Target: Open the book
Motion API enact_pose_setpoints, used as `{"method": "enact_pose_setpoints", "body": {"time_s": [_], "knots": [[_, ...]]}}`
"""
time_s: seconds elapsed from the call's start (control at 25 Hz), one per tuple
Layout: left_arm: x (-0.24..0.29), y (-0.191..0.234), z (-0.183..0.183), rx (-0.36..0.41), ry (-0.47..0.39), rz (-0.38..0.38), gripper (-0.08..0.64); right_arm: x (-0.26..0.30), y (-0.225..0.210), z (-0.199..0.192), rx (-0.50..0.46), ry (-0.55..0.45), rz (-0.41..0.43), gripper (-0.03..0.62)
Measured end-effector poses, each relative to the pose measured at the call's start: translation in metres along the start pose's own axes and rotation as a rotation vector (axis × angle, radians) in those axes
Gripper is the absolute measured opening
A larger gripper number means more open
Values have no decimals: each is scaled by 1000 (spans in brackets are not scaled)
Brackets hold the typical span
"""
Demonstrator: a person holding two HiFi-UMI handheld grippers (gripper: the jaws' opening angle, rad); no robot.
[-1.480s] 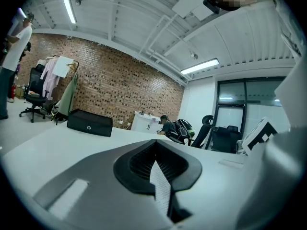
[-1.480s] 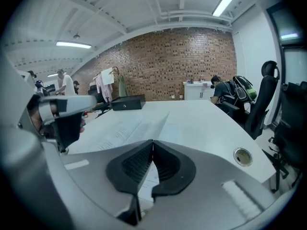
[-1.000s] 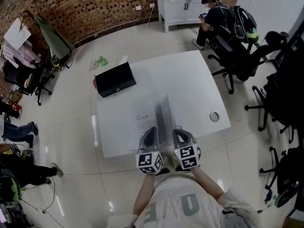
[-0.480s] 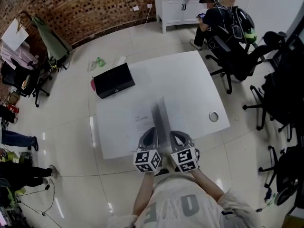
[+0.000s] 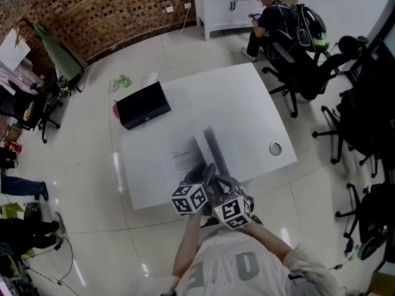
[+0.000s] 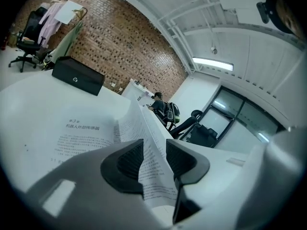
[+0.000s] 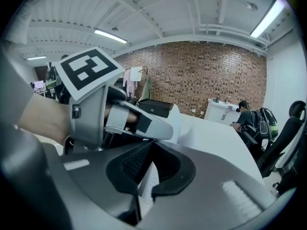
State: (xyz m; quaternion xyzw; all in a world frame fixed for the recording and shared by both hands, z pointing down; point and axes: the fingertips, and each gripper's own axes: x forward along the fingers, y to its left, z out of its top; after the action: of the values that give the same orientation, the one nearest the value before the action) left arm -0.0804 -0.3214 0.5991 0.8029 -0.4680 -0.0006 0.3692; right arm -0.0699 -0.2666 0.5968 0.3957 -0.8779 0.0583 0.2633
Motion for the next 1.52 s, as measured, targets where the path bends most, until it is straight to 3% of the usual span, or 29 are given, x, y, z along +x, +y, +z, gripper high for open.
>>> {"method": "enact_pose_setpoints", "body": {"time_s": [0.16, 0.4, 0.64, 0.76, 0.92, 1.04, 1.24, 1.4, 1.52], "knots": [[3, 1, -3, 16, 39, 16, 97, 2, 3, -2, -19, 8, 5, 6], [3, 1, -5, 43, 57, 56, 71, 1, 6, -4, -2, -18, 38, 21], [-8, 21, 6, 44, 26, 140, 46, -11, 17, 12, -43, -120, 118, 14], [-23, 35, 16, 44, -13, 181, 46, -10, 11, 15, -13, -147, 112, 14], [-45, 53, 22, 74, -51, 244, 51, 7, 6, -1, 46, -86, 109, 14], [-61, 69, 27, 60, -73, 281, 57, 31, 17, -19, 76, -16, 162, 14], [-77, 87, 32, 61, -93, 325, 61, 67, 31, -20, 66, 28, 216, 5], [-84, 101, 34, 106, -107, 391, 64, 82, 47, -19, 56, 59, 261, 5], [-86, 118, 23, 65, -102, 447, 74, 87, 50, -23, 80, 103, 264, 5]]}}
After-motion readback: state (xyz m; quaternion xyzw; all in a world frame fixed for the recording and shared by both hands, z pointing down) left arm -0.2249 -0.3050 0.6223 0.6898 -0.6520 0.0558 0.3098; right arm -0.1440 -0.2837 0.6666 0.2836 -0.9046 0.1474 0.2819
